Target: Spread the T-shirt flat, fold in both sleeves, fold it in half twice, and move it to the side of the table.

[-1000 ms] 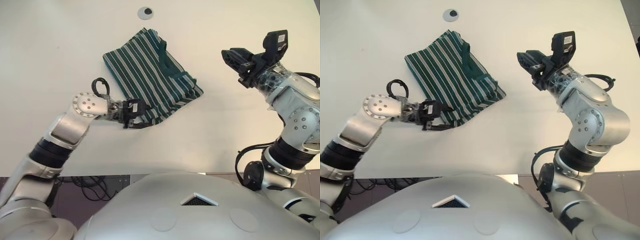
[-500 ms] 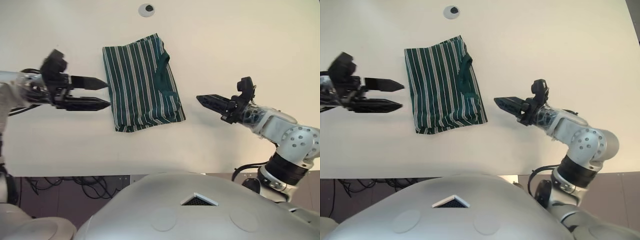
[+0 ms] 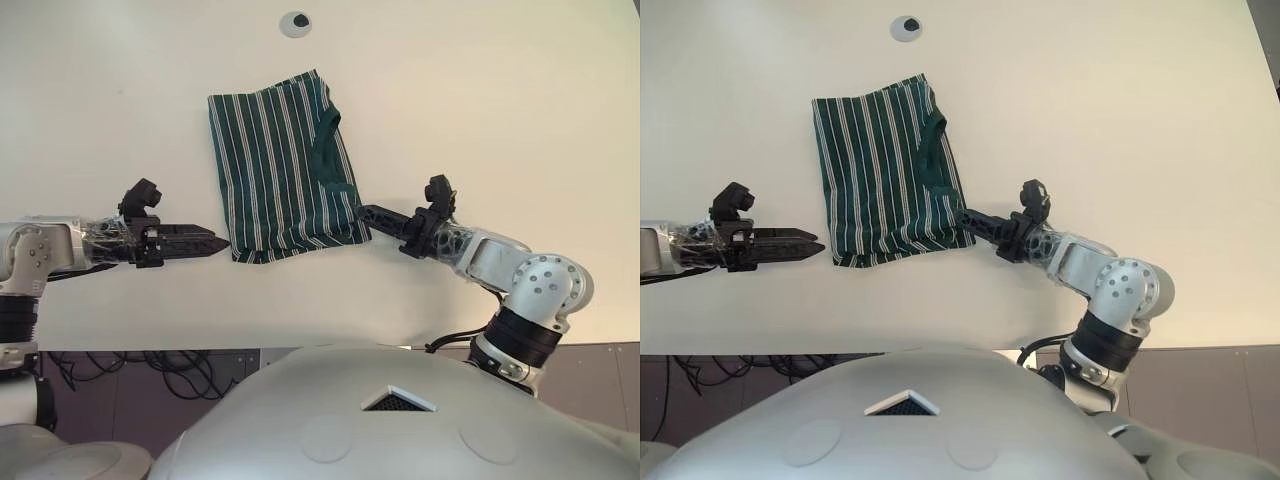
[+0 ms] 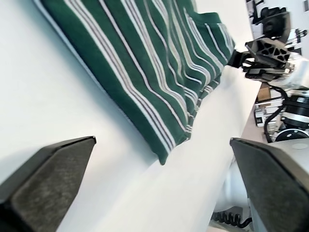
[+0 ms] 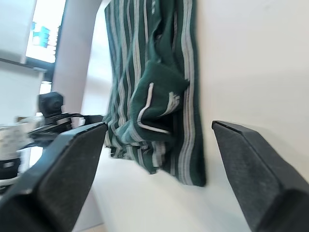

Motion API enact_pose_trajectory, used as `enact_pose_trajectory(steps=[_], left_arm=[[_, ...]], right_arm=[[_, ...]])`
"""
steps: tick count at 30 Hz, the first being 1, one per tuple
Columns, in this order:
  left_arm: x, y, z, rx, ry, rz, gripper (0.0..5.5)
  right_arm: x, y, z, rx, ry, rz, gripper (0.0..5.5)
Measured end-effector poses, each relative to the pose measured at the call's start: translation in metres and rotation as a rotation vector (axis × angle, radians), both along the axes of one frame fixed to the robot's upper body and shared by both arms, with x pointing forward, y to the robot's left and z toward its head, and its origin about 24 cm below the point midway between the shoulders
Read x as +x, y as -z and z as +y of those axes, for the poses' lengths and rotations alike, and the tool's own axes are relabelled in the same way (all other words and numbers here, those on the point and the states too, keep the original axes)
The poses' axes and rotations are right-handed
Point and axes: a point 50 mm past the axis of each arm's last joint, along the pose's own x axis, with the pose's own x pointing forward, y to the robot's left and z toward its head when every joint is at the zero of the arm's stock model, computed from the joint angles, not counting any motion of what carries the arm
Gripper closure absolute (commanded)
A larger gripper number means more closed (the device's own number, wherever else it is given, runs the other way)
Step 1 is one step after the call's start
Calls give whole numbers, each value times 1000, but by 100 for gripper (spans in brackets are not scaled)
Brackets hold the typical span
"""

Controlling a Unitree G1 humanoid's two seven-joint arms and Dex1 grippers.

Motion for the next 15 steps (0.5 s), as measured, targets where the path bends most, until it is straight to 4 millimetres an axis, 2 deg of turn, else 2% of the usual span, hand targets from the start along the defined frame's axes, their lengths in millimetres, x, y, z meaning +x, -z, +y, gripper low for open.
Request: enact_pose_trajectory(steps=[4,7,10,15], left_arm=[[5,9,-17,-111,-36,40,38],[4,13,-18,-133,-54,57,38],[2,16,-16,-128,-58,68,77],[0,21,-17,-118,-46,78,176]], right_arm=[[3,5,2,62,-41,46,150],[9,6,3,57,-53,62,199],[9,8,2,51,-46,78,248],[8,12,3,24,-48,97,352]])
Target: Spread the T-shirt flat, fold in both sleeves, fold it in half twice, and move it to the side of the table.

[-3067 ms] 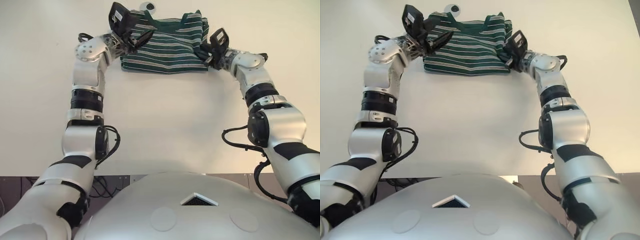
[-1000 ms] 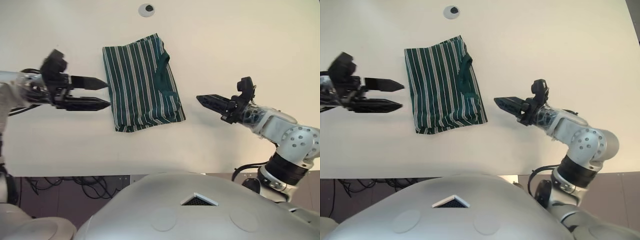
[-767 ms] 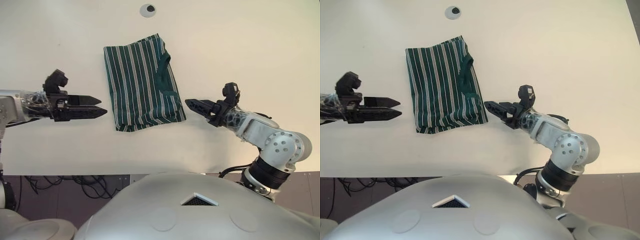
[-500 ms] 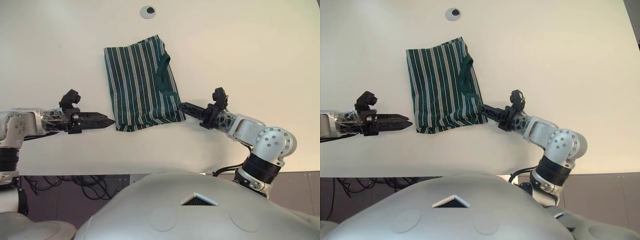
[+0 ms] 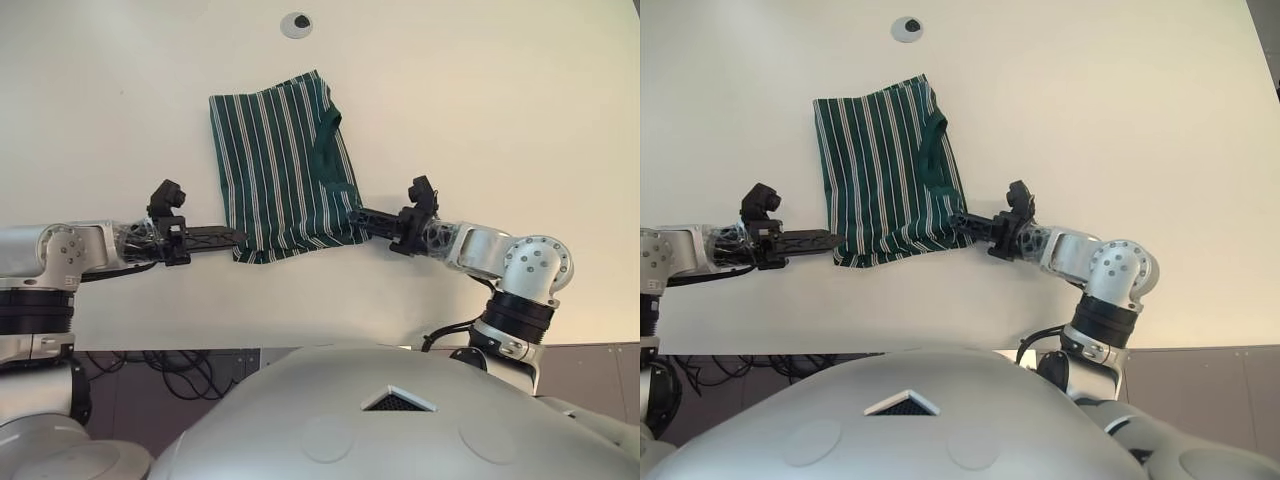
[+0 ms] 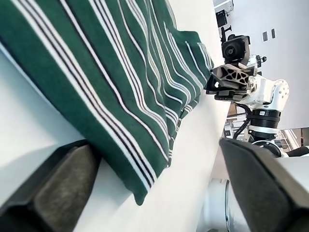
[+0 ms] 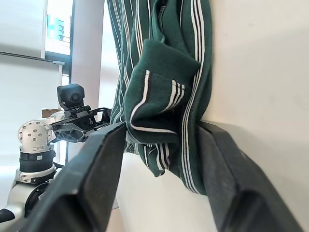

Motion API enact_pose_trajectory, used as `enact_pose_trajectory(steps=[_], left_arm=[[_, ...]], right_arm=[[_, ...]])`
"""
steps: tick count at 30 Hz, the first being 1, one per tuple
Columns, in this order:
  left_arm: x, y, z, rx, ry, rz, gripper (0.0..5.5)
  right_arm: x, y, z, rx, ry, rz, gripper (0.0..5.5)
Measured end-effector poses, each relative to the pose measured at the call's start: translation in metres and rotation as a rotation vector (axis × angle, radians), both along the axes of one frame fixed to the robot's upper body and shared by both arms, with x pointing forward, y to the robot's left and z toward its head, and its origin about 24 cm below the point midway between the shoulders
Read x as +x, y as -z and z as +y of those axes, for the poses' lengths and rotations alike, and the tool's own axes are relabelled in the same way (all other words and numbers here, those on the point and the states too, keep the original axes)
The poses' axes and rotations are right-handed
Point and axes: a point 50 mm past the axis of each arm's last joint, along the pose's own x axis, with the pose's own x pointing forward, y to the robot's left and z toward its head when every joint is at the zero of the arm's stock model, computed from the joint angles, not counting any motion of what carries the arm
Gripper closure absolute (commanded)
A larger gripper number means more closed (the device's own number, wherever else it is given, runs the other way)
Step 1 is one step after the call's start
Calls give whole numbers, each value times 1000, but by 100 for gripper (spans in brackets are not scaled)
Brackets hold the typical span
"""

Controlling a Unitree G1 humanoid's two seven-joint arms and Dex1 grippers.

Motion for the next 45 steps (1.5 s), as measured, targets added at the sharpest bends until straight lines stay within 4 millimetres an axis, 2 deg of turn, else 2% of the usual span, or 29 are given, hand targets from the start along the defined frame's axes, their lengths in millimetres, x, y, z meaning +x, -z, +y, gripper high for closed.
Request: enact_pose_trajectory(steps=[7,14,17,25,28,31,34,39,42,45], left_arm=[[-5,6,-6,1,44,9,283],[1,11,-8,-3,20,12,395],[3,14,-11,0,26,20,434],[3,12,-12,20,57,16,540],[8,7,-15,21,71,13,549],[7,-4,-27,-6,130,6,550],[2,-27,-31,-14,225,-26,550],[-9,-51,-34,-34,338,-40,550],[-11,-59,-32,-56,375,-44,550],[-2,-64,-33,-61,400,-88,550]], right_arm=[[0,0,5,-19,-18,-14,444],[3,-2,3,-8,22,-58,529],[2,-3,5,-9,21,-76,548],[-1,-3,5,9,27,-91,550],[-8,-5,-3,24,27,-105,550],[-18,-9,-9,38,31,-107,550],[-34,-12,-13,48,13,-88,550],[-56,-20,-13,89,-26,-100,550],[-51,-32,-12,146,-34,-158,550],[-27,-53,-9,199,-68,-271,550]])
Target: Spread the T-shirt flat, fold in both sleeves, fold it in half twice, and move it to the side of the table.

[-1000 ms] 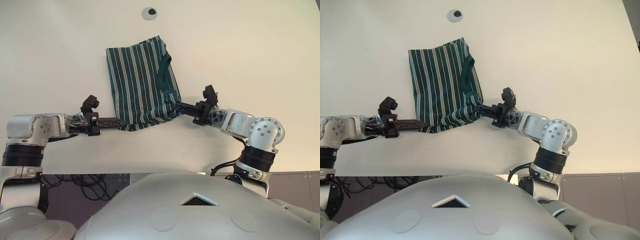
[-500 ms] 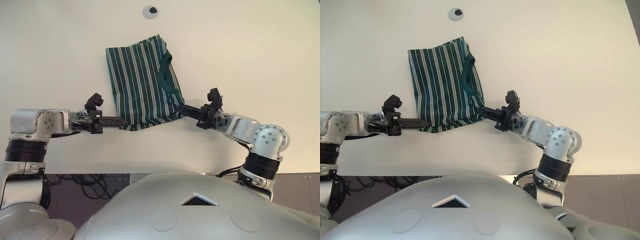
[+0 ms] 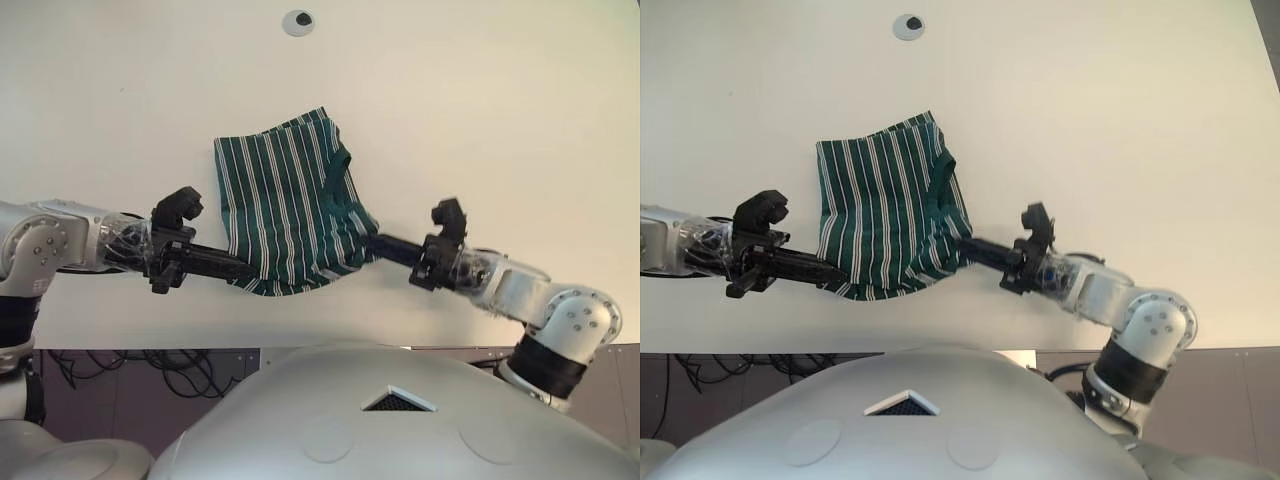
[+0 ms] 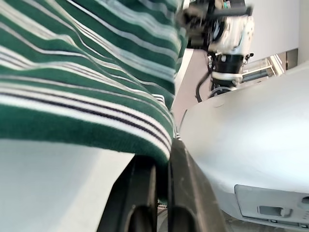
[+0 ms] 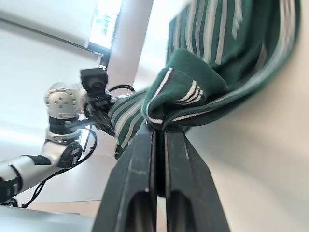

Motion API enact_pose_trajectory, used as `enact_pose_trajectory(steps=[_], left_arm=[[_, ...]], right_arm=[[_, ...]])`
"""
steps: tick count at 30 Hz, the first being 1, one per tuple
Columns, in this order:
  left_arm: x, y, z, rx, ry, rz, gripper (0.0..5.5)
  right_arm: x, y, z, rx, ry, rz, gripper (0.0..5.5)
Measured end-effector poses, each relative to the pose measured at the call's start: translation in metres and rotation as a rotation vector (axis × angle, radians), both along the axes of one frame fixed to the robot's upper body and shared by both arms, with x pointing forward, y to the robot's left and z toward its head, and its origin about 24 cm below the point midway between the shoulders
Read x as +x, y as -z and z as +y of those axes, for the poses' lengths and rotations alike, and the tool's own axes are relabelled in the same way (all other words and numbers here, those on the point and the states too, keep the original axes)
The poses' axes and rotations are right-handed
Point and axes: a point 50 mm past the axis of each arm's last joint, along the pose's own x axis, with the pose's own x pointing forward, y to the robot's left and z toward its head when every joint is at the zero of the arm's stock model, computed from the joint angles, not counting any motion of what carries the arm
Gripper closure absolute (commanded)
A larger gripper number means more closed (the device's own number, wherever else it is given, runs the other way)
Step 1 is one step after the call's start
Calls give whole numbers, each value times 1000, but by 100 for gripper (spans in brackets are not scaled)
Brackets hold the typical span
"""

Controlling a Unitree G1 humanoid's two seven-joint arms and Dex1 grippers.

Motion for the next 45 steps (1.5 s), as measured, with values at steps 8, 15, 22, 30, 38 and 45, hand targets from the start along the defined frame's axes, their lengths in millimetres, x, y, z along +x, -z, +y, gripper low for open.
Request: enact_pose_trajectory(steps=[8,15,22,30,38,45], left_arm=[[37,-5,5,-28,-69,-66,550],[54,-17,-8,-140,-97,-1,550],[80,-11,-7,-270,-302,161,550],[108,17,-15,-351,-559,182,550],[120,33,-6,-457,-879,129,550],[111,57,-13,-463,-1032,142,550]], right_arm=[[40,-21,0,17,-51,-35,550],[72,-27,-6,3,-42,18,550],[111,-37,0,77,-65,122,550],[168,-40,6,88,76,153,550],[199,-27,12,157,261,109,550],[219,-29,37,-24,277,-122,447]])
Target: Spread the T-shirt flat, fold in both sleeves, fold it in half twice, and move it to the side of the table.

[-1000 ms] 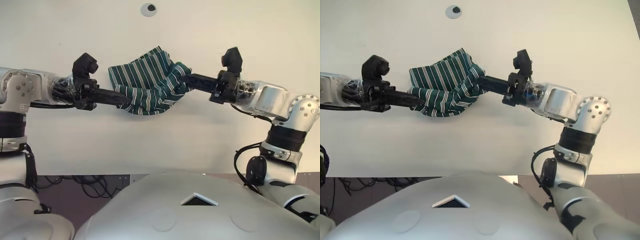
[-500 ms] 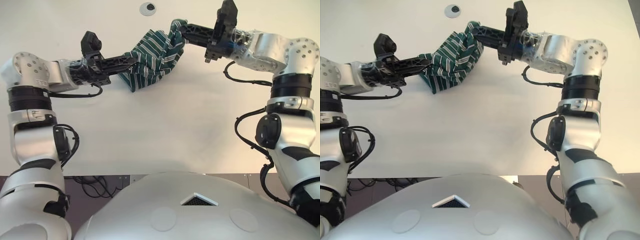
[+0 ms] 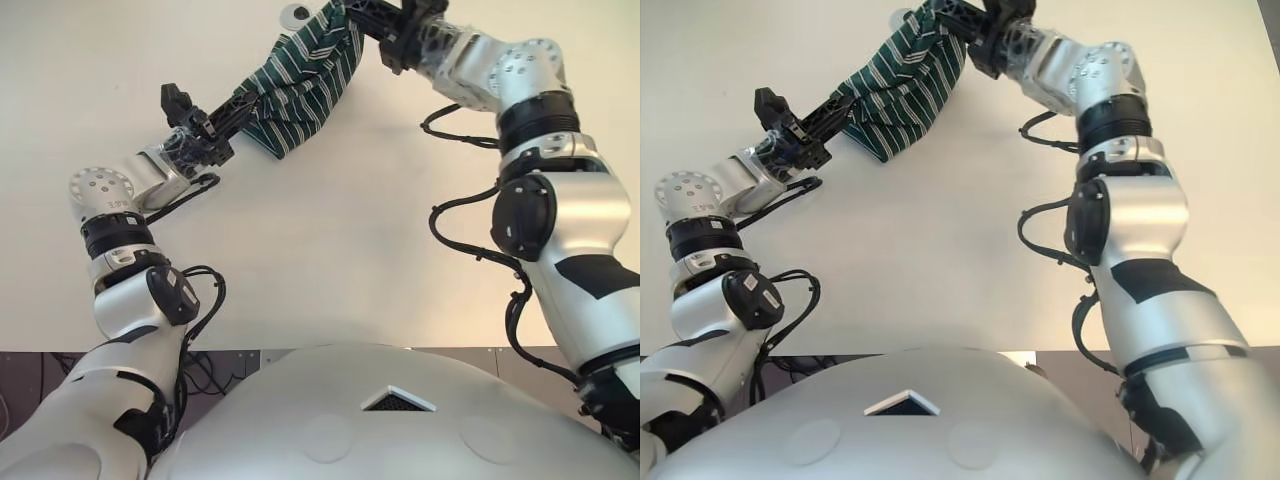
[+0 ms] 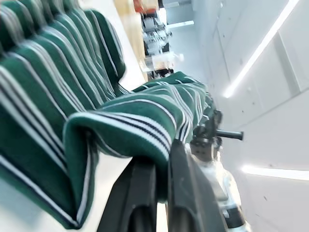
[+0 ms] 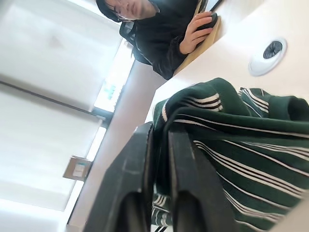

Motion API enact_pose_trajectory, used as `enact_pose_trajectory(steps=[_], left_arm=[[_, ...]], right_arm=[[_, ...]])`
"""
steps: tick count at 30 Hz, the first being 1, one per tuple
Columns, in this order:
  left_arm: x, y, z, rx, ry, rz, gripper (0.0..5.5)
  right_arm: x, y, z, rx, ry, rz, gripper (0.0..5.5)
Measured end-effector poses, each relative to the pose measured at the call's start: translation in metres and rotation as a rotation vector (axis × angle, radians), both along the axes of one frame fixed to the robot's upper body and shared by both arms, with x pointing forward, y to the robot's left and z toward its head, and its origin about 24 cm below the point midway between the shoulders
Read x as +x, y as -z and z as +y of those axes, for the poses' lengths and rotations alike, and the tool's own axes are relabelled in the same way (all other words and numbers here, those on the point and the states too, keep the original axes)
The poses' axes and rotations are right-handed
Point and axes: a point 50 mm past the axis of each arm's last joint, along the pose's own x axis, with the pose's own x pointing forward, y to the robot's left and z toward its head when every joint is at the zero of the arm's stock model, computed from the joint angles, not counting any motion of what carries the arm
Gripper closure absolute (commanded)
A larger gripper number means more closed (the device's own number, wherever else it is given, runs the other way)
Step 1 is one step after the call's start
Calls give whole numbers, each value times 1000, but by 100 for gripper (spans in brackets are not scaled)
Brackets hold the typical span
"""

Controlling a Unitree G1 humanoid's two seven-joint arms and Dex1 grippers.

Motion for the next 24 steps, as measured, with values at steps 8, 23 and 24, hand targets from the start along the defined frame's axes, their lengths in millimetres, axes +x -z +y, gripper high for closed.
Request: enact_pose_trajectory(steps=[8,23,24], left_arm=[[5,13,-16,-67,-201,30,550],[-22,26,-2,40,-429,172,476],[-23,25,-3,40,-424,173,459]], right_arm=[[14,-9,-41,-77,206,-215,441],[-46,53,-64,-679,-10,-427,437],[-48,54,-67,-684,7,-415,437]])
